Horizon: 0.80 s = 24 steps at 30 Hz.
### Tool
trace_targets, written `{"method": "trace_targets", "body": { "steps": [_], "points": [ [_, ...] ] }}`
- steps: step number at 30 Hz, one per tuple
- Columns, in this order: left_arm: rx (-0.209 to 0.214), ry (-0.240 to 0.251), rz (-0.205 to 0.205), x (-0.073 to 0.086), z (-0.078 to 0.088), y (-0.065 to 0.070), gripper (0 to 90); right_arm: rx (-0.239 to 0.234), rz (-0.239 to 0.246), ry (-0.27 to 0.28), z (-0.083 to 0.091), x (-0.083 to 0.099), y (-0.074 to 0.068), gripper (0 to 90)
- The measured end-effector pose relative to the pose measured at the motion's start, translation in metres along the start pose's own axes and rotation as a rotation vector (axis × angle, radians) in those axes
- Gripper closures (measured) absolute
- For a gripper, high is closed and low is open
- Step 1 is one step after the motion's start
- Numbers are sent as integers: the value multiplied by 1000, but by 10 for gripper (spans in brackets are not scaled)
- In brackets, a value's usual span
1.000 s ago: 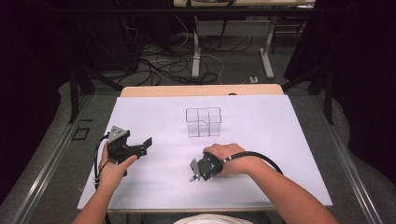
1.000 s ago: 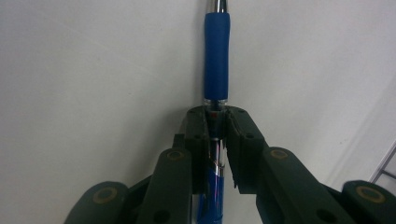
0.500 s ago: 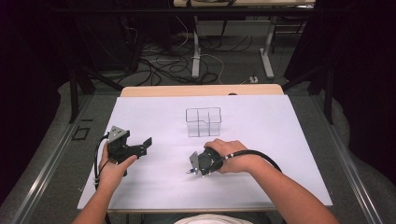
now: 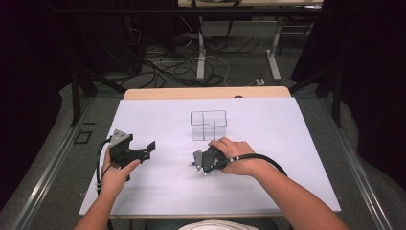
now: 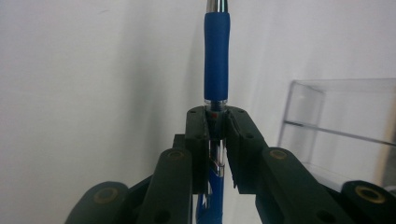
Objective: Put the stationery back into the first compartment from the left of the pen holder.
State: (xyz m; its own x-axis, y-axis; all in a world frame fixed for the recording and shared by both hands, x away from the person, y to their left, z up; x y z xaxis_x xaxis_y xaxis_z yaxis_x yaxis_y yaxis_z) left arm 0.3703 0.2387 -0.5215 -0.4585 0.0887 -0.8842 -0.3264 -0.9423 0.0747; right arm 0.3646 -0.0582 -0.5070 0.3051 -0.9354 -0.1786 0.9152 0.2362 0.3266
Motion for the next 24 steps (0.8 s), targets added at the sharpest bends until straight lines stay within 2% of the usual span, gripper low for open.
{"method": "trace_targets", "body": {
  "steps": [5,8,9,11,12,16,18,22,24],
  "points": [
    [-1,1,3,0,0,0,5,100,-54,40,9,0,6,796],
    [-2,2,3,0,0,-1,5,150,-78,84,15,1,11,796],
    [-1,1,5,0,0,-1,5,163,-101,102,17,1,12,796],
    [-2,1,5,0,0,-1,5,170,-149,151,22,3,15,797],
    [-2,1,5,0,0,-1,5,188,-194,186,23,3,15,797],
    [-3,2,4,0,0,-1,5,225,-264,249,32,7,22,796],
    [-4,2,3,0,0,-1,5,230,-325,293,37,10,26,796],
    [-10,7,8,0,0,-1,5,243,-376,363,44,14,34,796],
    [-10,6,8,0,0,-2,5,249,-417,402,46,16,37,796]
  ]
}}
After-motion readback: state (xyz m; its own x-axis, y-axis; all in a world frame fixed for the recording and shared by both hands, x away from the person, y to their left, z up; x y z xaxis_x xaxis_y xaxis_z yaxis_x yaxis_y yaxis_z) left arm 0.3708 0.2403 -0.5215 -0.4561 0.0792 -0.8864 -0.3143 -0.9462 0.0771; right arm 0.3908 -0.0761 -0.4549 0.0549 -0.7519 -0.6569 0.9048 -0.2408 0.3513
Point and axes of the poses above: each handheld gripper's, and its own axes: z roughly backward along the jaws, x roughly out of its underside, y roughly to its right, the point moved 1 cm from there along -z, roughly forward along the jaws, and after that the axes turned 8 degrees about -x, right-handed, at the moved point
